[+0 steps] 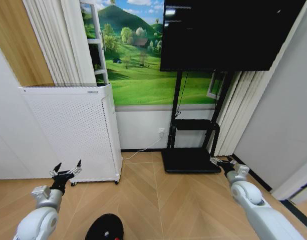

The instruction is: Pick up the trash bin and place the garbage on the floor into it.

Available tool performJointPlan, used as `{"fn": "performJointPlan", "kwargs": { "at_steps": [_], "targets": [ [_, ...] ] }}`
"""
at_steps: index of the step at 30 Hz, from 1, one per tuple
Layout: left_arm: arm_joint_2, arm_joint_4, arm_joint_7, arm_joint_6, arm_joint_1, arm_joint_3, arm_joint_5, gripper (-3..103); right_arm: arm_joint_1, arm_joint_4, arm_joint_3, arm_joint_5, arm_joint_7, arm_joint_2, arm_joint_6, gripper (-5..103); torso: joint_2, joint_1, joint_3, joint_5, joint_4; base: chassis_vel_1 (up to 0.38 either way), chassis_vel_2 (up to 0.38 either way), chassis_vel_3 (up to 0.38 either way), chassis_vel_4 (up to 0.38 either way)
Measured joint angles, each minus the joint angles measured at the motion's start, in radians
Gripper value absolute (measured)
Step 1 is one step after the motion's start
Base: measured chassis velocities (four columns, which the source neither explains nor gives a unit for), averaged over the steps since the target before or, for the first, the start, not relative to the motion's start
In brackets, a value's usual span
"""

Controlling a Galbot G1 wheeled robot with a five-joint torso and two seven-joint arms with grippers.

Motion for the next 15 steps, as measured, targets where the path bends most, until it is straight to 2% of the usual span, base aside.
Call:
{"fn": "performJointPlan", "kwargs": {
  "at_steps": [5, 15],
  "targets": [
    [0.0, 0.0, 0.0, 0.0, 0.0, 0.0, 0.0, 100, 0.0, 0.0, 0.0, 0.0, 0.0, 0.0, 0.0, 100, 0.022, 0.009, 0.013, 0.0, 0.0, 0.0, 0.0, 0.0, 0.0],
    [0.0, 0.0, 0.0, 0.0, 0.0, 0.0, 0.0, 100, 0.0, 0.0, 0.0, 0.0, 0.0, 0.0, 0.0, 100, 0.027, 0.011, 0.016, 0.0, 0.0, 0.0, 0.0, 0.0, 0.0]
  ]
}}
